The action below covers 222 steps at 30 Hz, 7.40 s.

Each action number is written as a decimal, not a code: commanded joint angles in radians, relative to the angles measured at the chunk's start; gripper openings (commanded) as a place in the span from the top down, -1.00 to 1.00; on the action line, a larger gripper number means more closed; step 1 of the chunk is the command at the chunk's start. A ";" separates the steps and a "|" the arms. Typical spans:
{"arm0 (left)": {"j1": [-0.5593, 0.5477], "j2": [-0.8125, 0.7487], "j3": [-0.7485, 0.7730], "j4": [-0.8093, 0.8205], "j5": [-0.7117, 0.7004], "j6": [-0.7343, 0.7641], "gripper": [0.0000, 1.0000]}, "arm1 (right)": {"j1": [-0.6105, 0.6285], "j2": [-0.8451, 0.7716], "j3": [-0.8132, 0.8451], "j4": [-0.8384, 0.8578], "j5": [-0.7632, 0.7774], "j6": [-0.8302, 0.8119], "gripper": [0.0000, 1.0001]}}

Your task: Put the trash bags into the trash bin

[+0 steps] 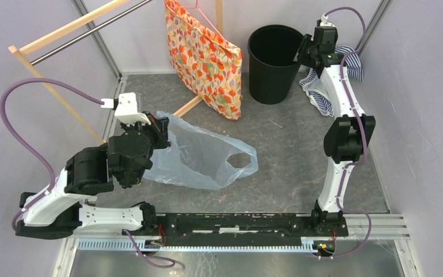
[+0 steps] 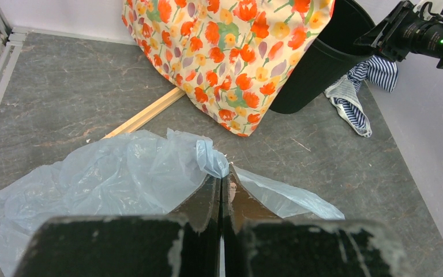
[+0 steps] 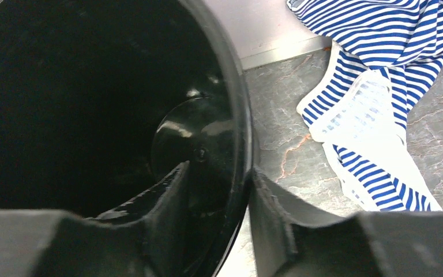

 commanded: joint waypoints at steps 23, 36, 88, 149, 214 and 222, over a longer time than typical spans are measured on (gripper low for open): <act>-0.002 -0.043 0.101 0.075 0.080 0.090 0.96 | 0.000 -0.420 -0.264 -0.231 0.081 -0.166 1.00; -0.002 0.055 0.443 0.422 0.408 0.276 0.96 | 0.046 -0.797 -0.748 -0.213 -0.060 -0.206 1.00; 0.052 0.657 0.759 1.151 0.800 0.163 0.96 | 0.357 -0.915 -0.193 -0.418 0.148 -0.154 -0.42; 0.824 0.349 0.086 0.734 1.080 -0.242 0.96 | 0.360 -1.222 -0.894 -0.060 -0.140 -0.064 -0.15; 0.822 0.443 0.126 0.680 1.104 -0.226 0.96 | 0.699 -0.994 -0.657 -0.226 0.243 -0.215 -0.22; 0.823 0.453 0.116 0.681 1.114 -0.223 0.96 | 0.700 -0.990 -0.875 -0.102 0.163 -0.128 0.06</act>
